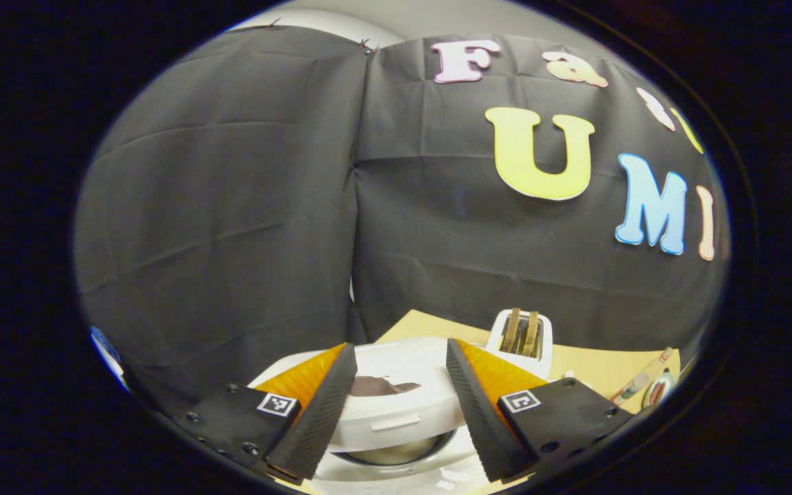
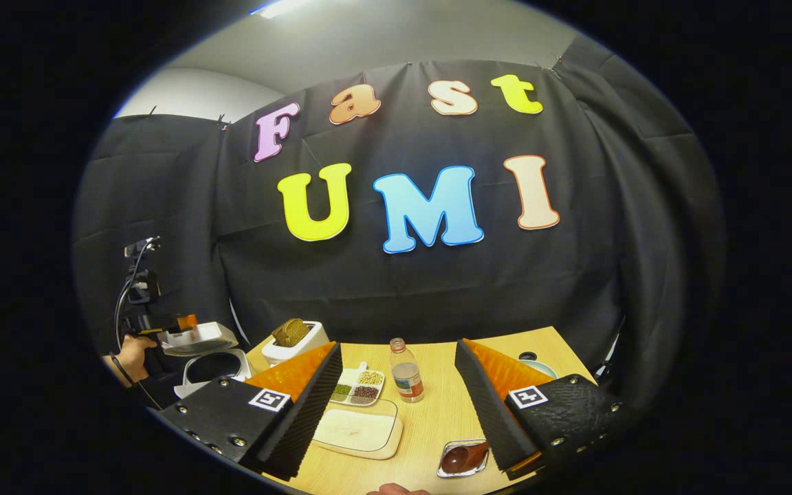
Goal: Close the left gripper, press the button to open the rice cooker; take a wooden spoon from the chopstick holder with the right hand, scoop a spoonful of rice and pour it into the rice cooker, then put the wooden spoon back into the chopstick holder.
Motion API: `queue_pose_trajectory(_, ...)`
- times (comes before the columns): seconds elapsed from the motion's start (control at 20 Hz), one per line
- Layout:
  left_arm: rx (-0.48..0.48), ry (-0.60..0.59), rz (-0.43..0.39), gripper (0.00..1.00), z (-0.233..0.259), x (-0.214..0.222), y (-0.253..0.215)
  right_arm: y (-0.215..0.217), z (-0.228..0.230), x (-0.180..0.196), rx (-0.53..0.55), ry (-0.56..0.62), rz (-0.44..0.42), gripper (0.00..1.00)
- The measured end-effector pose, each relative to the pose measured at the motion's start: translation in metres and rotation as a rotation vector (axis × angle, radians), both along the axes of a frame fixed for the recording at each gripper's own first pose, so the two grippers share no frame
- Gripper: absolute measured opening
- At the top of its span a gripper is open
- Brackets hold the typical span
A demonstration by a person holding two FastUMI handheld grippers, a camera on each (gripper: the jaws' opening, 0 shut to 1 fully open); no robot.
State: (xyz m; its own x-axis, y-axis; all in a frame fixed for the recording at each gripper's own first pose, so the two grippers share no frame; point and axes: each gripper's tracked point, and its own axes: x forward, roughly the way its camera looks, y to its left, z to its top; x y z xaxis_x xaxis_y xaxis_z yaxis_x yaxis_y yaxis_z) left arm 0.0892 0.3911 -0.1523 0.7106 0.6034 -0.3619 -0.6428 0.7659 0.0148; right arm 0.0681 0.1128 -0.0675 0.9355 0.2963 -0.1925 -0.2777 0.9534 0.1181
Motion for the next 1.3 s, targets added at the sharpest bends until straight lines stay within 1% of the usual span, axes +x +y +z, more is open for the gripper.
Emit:
queue_pose_trajectory(0.05, -0.023, 0.003, 0.002, 0.89, -0.008, -0.002, -0.003, 0.0, 0.0, -0.001, -0.005, 0.0, 0.002, 0.99)
queue_pose_trajectory(0.1, -0.043, 0.005, 0.007, 0.92, -0.015, -0.004, -0.007, 0.0, 0.0, -0.002, -0.006, 0.0, 0.004, 0.99)
queue_pose_trajectory(0.2, -0.069, 0.023, 0.006, 0.94, -0.029, -0.008, -0.011, 0.001, 0.001, -0.004, -0.007, -0.001, 0.005, 1.0)
queue_pose_trajectory(0.25, -0.066, 0.034, 0.0, 0.94, -0.035, -0.009, -0.014, 0.001, 0.0, -0.005, -0.01, 0.001, 0.004, 0.99)
queue_pose_trajectory(0.3, -0.06, 0.046, -0.008, 0.9, -0.039, -0.01, -0.015, 0.0, -0.001, -0.006, -0.013, 0.004, 0.003, 0.99)
queue_pose_trajectory(0.35, -0.059, 0.054, -0.013, 0.93, -0.044, -0.013, -0.017, 0.0, -0.001, -0.006, -0.011, 0.007, 0.001, 0.99)
queue_pose_trajectory(0.4, -0.064, 0.06, -0.016, 0.89, -0.047, -0.014, -0.02, 0.0, -0.001, -0.006, -0.009, 0.009, -0.001, 0.99)
queue_pose_trajectory(0.8, -0.092, 0.11, -0.038, 0.89, -0.069, -0.024, -0.029, 0.001, -0.007, -0.013, -0.011, 0.022, -0.011, 0.99)
queue_pose_trajectory(0.85, -0.093, 0.121, -0.045, 0.93, -0.072, -0.025, -0.03, 0.002, -0.008, -0.014, -0.011, 0.024, -0.011, 0.99)
queue_pose_trajectory(0.9, -0.095, 0.132, -0.052, 0.89, -0.076, -0.025, -0.031, 0.003, -0.008, -0.014, -0.01, 0.026, -0.011, 0.99)
queue_pose_trajectory(0.95, -0.096, 0.144, -0.057, 0.89, -0.081, -0.026, -0.033, 0.003, -0.009, -0.015, -0.01, 0.027, -0.012, 0.99)
queue_pose_trajectory(1.0, -0.098, 0.156, -0.062, 0.94, -0.086, -0.027, -0.034, 0.003, -0.009, -0.016, -0.01, 0.027, -0.012, 0.99)
queue_pose_trajectory(1.15, -0.106, 0.193, -0.072, 0.94, -0.1, -0.027, -0.035, 0.004, -0.01, -0.017, -0.011, 0.031, -0.014, 0.99)
queue_pose_trajectory(1.2, -0.107, 0.203, -0.074, 0.89, -0.105, -0.028, -0.035, 0.003, -0.011, -0.018, -0.011, 0.032, -0.014, 0.99)
queue_pose_trajectory(1.25, -0.117, 0.223, -0.077, 0.98, -0.112, -0.033, -0.036, 0.003, -0.011, -0.018, -0.01, 0.034, -0.017, 0.99)
queue_pose_trajectory(1.3, -0.111, 0.22, -0.075, 0.94, -0.112, -0.031, -0.036, 0.003, -0.013, -0.019, -0.009, 0.037, -0.018, 0.99)
